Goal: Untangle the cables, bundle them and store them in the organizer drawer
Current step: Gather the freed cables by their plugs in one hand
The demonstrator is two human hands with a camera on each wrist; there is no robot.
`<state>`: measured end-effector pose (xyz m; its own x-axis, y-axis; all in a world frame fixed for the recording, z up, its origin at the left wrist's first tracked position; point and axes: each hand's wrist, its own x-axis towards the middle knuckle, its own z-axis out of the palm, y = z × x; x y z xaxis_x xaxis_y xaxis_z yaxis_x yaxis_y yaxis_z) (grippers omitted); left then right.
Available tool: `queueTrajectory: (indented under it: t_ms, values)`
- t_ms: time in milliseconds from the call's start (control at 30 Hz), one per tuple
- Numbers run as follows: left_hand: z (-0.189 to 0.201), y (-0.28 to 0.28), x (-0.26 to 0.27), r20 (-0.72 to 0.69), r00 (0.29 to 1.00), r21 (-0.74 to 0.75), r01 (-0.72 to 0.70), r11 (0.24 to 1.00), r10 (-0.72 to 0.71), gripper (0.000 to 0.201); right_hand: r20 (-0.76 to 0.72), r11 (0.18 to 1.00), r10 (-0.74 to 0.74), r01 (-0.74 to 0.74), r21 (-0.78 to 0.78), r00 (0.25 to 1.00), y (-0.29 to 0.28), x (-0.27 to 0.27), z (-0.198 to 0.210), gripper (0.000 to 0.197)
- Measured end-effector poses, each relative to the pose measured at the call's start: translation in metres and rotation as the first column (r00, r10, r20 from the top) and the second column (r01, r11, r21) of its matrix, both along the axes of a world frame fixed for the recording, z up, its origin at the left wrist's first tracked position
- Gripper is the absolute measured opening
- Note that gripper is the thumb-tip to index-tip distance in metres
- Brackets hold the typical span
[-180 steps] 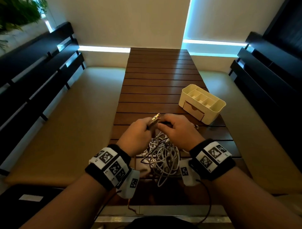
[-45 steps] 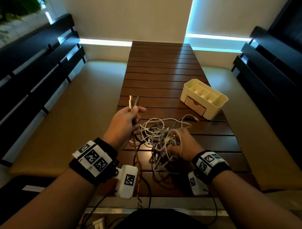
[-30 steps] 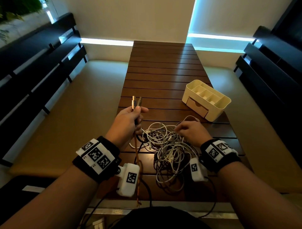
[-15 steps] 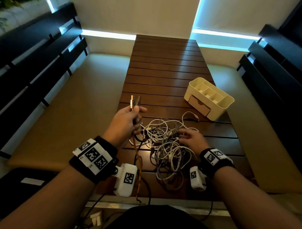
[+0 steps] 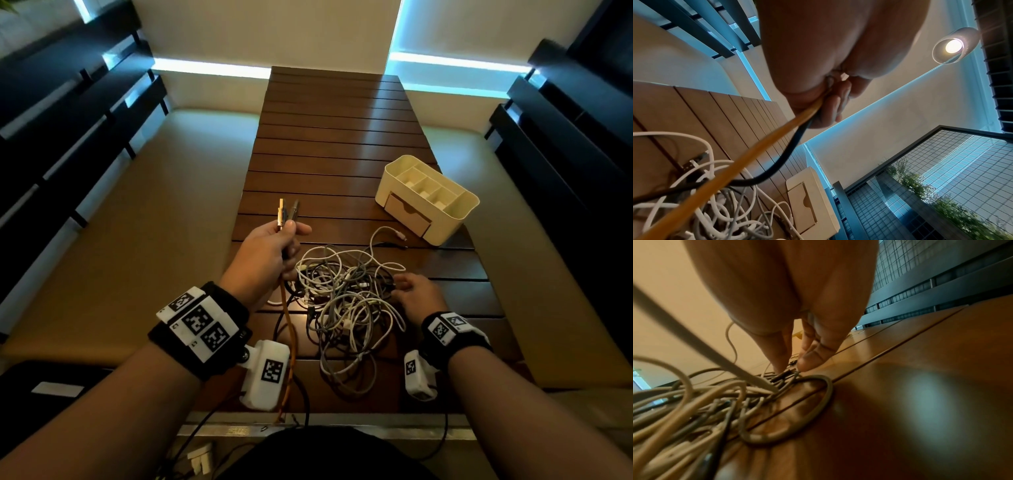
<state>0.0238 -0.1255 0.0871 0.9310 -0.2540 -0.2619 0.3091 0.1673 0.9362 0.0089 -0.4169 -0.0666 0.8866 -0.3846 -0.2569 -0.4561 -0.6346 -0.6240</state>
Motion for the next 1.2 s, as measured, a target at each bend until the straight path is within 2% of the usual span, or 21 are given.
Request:
queueTrajectory:
  t_ms: [133,300,367,433,467,533,567,667,767,800,833,867,933,1000,1033,1133,1200]
  values:
    - [0.0,0.001,0.002,0.002,1.0,0.017,-0.001,1.0,0.001,0.03,-0.032,0.994,0.054,-0.057,-0.093,0.998,-0.004,0.001,-0.006,0.039]
    - [0.001,0.001,0.003,-0.004,1.0,0.019,-0.009,1.0,0.009,0.031,-0.048,0.99,0.07,-0.075,-0.118,0.996,-0.004,0.002,-0.005,0.005]
    - [0.0,0.001,0.003,-0.01,1.0,0.019,-0.011,1.0,0.011,0.031,-0.029,0.998,0.047,-0.048,-0.05,0.998,-0.001,0.001,-0.001,0.009]
    - [-0.001,0.001,0.004,-0.009,1.0,0.022,-0.01,1.0,0.011,0.031,0.021,0.991,-0.042,0.039,0.125,0.999,0.005,-0.001,0.006,0.009]
    - [-0.002,0.0,0.004,-0.008,1.0,0.025,-0.008,1.0,0.009,0.032,0.041,0.965,-0.105,0.092,0.246,0.994,0.008,-0.001,0.011,0.009]
    - [-0.002,-0.001,0.005,-0.011,1.0,0.024,0.0,1.0,0.001,0.031,0.066,0.862,-0.22,0.163,0.48,0.973,0.016,0.0,0.025,0.01]
    - [-0.002,-0.002,0.005,-0.013,1.0,0.018,0.004,1.0,-0.004,0.031,0.086,0.817,-0.26,0.172,0.55,0.962,0.019,0.001,0.035,0.009]
    - [-0.001,-0.004,0.004,-0.008,1.0,0.007,0.014,1.0,-0.014,0.031,0.173,0.701,-0.358,0.142,0.699,0.918,0.028,0.006,0.072,0.008]
    - [-0.001,-0.003,0.003,-0.008,1.0,0.0,0.017,1.0,-0.017,0.031,0.258,0.544,-0.462,0.041,0.838,0.848,0.034,0.01,0.107,0.016]
    - [-0.001,-0.002,0.003,-0.01,1.0,-0.002,0.016,1.0,-0.016,0.031,0.285,0.512,-0.467,-0.006,0.859,0.837,0.035,0.012,0.115,0.018]
    - [-0.001,-0.001,0.004,-0.012,1.0,-0.003,0.014,1.0,-0.014,0.031,0.307,0.515,-0.443,-0.042,0.856,0.842,0.036,0.013,0.118,0.02]
    - [-0.001,0.001,0.003,-0.014,1.0,-0.004,0.011,1.0,-0.011,0.031,0.327,0.559,-0.385,-0.064,0.827,0.863,0.037,0.013,0.12,0.02]
    - [-0.002,0.004,0.002,-0.015,1.0,-0.008,0.004,1.0,-0.004,0.031,0.33,0.744,-0.216,-0.064,0.666,0.919,0.04,0.011,0.113,0.019]
    - [-0.002,0.007,-0.001,-0.011,1.0,-0.012,-0.009,1.0,0.009,0.031,0.301,0.944,-0.072,-0.032,0.328,0.951,0.043,0.007,0.101,0.021]
    - [-0.002,0.009,-0.002,-0.009,1.0,-0.011,-0.016,1.0,0.016,0.031,0.312,0.987,-0.027,-0.025,0.162,0.95,0.046,0.004,0.096,0.024]
    - [-0.006,0.017,-0.005,-0.013,0.999,-0.008,-0.032,0.999,0.032,0.03,0.486,0.991,0.115,-0.064,-0.12,0.866,0.068,-0.006,0.091,0.024]
    - [-0.01,0.021,-0.006,-0.025,0.999,-0.006,-0.038,0.999,0.037,0.03,0.481,0.94,0.256,-0.099,-0.327,0.839,0.089,-0.013,0.094,0.02]
